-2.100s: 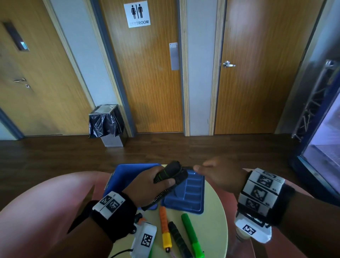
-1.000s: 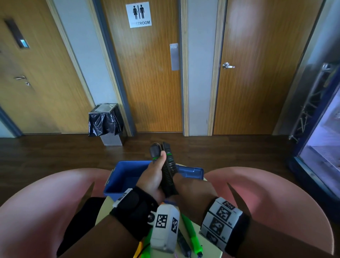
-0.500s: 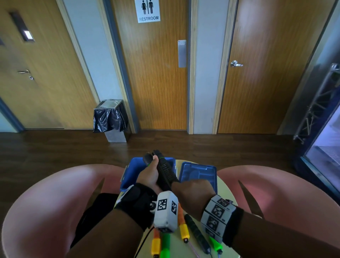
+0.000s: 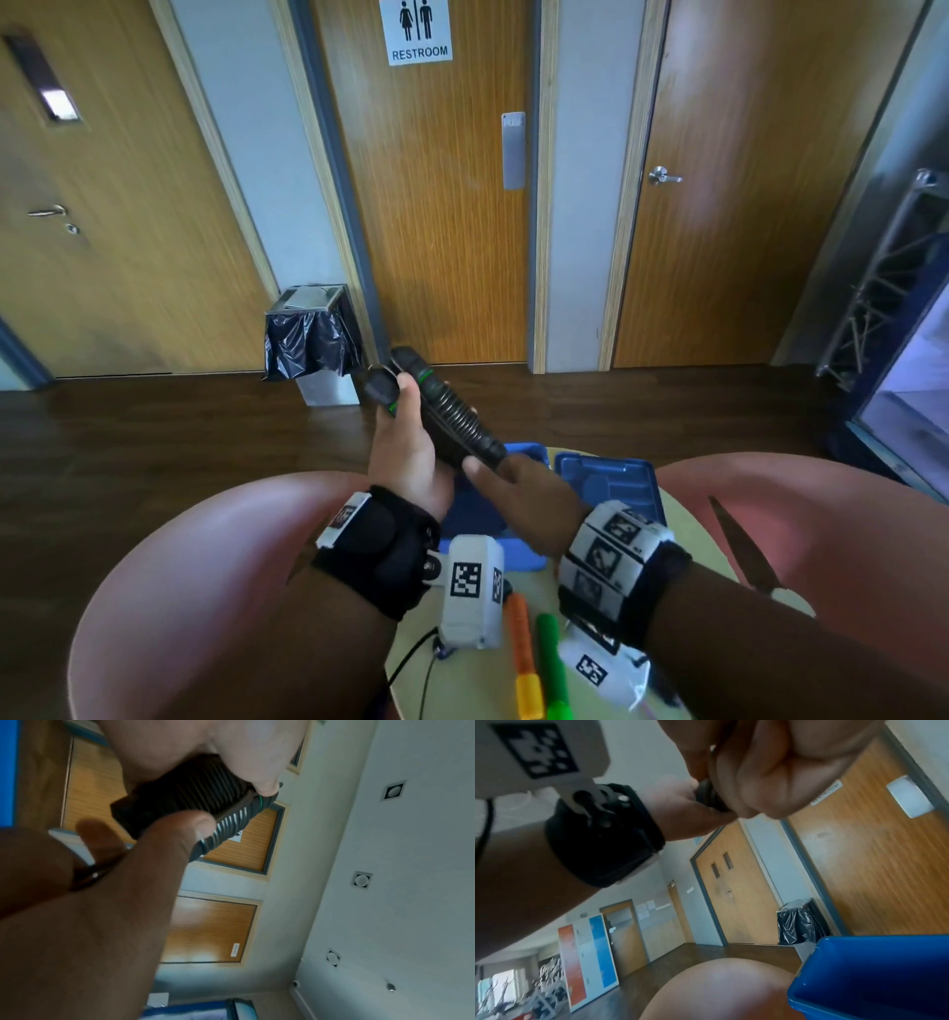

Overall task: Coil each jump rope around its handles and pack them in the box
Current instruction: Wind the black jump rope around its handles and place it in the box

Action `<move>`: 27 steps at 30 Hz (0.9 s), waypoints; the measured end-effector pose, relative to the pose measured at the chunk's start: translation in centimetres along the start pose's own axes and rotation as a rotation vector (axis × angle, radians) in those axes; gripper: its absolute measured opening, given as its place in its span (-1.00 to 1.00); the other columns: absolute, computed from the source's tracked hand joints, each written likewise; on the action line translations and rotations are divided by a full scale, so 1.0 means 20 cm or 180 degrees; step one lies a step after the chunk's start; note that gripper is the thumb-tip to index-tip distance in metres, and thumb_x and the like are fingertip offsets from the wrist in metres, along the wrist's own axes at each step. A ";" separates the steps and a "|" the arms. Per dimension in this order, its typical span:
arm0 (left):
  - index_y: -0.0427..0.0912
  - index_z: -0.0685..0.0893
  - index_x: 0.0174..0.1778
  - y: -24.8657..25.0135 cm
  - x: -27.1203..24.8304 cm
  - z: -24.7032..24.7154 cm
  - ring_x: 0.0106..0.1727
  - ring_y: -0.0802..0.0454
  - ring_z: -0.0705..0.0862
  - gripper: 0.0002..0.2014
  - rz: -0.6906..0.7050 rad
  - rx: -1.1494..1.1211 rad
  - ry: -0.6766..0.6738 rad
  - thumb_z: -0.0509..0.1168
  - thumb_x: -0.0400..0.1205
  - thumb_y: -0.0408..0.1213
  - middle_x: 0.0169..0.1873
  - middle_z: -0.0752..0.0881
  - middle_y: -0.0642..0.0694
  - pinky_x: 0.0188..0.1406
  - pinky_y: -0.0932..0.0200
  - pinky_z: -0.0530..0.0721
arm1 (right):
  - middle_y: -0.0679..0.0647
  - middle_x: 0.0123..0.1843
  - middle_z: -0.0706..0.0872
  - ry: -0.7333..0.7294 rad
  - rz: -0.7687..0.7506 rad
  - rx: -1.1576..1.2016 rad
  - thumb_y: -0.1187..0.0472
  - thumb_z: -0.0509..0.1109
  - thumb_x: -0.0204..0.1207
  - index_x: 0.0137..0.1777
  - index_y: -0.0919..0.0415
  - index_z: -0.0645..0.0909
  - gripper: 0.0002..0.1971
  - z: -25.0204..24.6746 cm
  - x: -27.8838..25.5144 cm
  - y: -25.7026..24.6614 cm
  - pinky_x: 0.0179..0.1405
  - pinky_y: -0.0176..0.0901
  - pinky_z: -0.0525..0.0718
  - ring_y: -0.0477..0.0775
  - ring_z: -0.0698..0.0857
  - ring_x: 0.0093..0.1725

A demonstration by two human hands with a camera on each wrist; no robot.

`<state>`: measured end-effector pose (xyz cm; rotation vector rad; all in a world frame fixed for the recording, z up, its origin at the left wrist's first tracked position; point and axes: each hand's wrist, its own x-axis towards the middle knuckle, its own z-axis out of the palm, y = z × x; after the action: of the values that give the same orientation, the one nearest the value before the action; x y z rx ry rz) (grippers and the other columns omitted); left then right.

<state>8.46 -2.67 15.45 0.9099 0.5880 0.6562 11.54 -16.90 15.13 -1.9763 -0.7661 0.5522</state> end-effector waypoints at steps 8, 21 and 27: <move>-0.34 0.51 0.44 0.10 0.01 -0.02 -0.17 -0.19 0.82 -0.36 -0.0078 -0.0469 -0.0362 0.23 0.69 0.17 -0.19 0.80 -0.15 -0.25 -0.04 0.77 | -0.29 -0.61 0.57 0.0310 -0.0452 0.0455 -0.05 0.20 0.74 -0.17 -0.16 0.52 -0.78 0.08 0.05 -0.05 -0.45 -0.47 0.37 -0.35 0.53 -0.54; -0.21 0.54 0.02 -0.09 0.00 -0.16 -0.40 -0.11 0.62 -0.42 -0.1219 0.0050 -0.0248 0.67 0.26 -0.03 -0.19 0.58 -0.27 -0.70 0.25 0.42 | 0.06 0.08 0.77 0.0386 0.0122 -0.2242 -0.29 0.11 0.67 0.18 0.08 0.48 -0.56 0.19 -0.02 -0.05 -0.15 -0.05 0.53 0.17 0.73 0.09; -0.26 0.49 0.06 -0.01 0.02 -0.23 -0.25 -0.18 0.70 -0.61 -0.1247 -0.0040 -0.0543 0.50 0.41 -0.30 -0.19 0.58 -0.26 -0.46 0.01 0.65 | 0.07 0.09 0.75 -0.0244 -0.0246 -0.2956 -0.21 0.07 0.73 0.28 0.11 0.37 -0.60 0.12 -0.05 -0.16 -0.22 -0.03 0.50 0.19 0.75 0.04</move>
<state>5.52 -0.18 12.96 0.8001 0.5870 0.2270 8.33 -14.98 16.77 -2.7500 -1.2960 0.2240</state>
